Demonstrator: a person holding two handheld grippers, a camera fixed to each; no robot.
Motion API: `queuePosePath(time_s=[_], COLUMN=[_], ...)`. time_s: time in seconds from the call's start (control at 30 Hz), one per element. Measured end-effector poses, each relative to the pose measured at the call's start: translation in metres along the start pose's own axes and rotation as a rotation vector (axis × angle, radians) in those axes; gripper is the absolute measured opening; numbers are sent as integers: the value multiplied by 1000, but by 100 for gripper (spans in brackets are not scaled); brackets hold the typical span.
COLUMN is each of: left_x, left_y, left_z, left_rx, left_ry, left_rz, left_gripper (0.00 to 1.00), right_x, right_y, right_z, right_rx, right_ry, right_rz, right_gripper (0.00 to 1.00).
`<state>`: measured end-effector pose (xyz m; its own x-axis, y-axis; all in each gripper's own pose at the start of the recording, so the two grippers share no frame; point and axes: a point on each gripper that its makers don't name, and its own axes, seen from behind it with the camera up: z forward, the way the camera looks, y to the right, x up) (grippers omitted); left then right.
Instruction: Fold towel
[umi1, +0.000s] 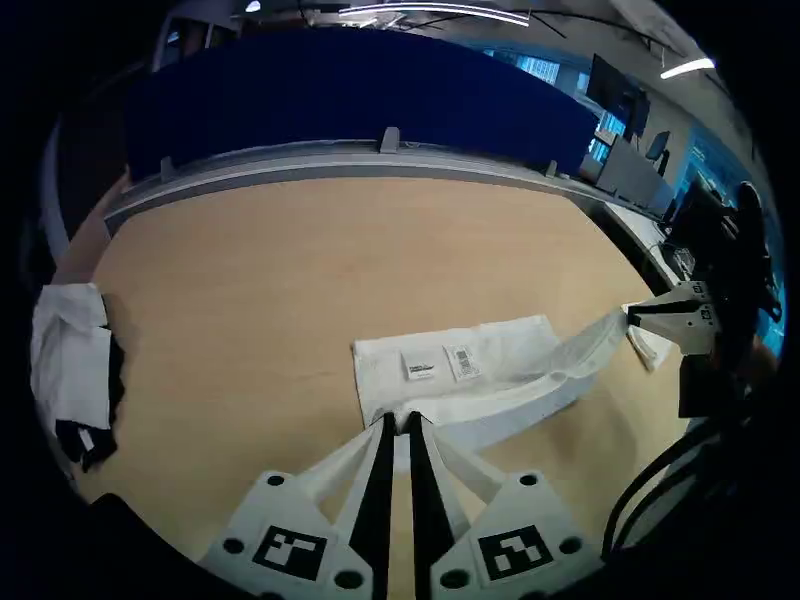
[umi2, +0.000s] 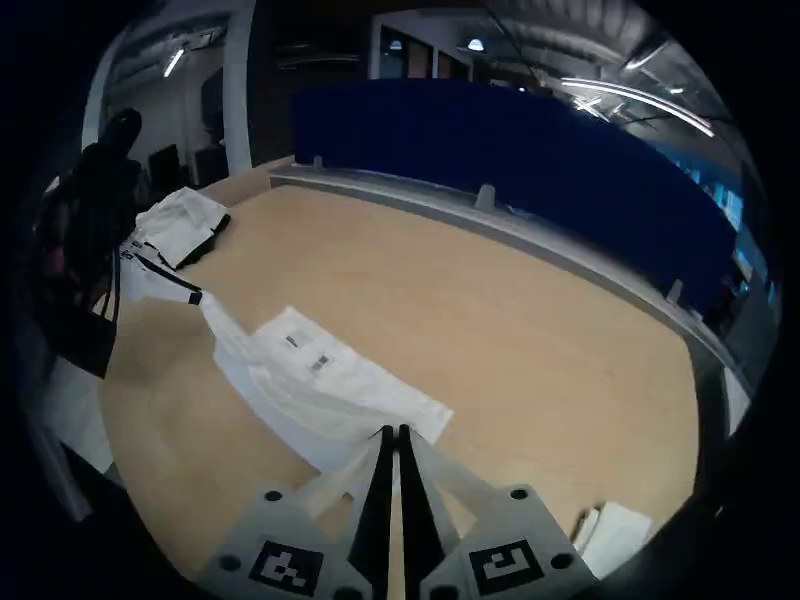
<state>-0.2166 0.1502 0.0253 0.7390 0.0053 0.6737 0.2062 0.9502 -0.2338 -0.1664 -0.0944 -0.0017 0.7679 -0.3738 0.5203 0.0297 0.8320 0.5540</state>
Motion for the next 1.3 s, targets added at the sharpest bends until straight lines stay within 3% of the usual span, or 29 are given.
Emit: queuePosePath(time_s=[0.3,0.7,1.3], left_x=[-3,-15,-8], left_y=[-7,-24,-35], left_z=[19,71,105], left_rx=[0,29,76], left_ry=[-21,-70,-80], left_rz=[14,-3,0], left_gripper=[10,10,17], right_x=[-8,-26,-33], right_y=[7,18,37], right_z=[17,61,88], right_rx=[0,-23,-102], right_ry=[-29,-68,-82], right_rz=[17,84,147], right_gripper=[4,4,7])
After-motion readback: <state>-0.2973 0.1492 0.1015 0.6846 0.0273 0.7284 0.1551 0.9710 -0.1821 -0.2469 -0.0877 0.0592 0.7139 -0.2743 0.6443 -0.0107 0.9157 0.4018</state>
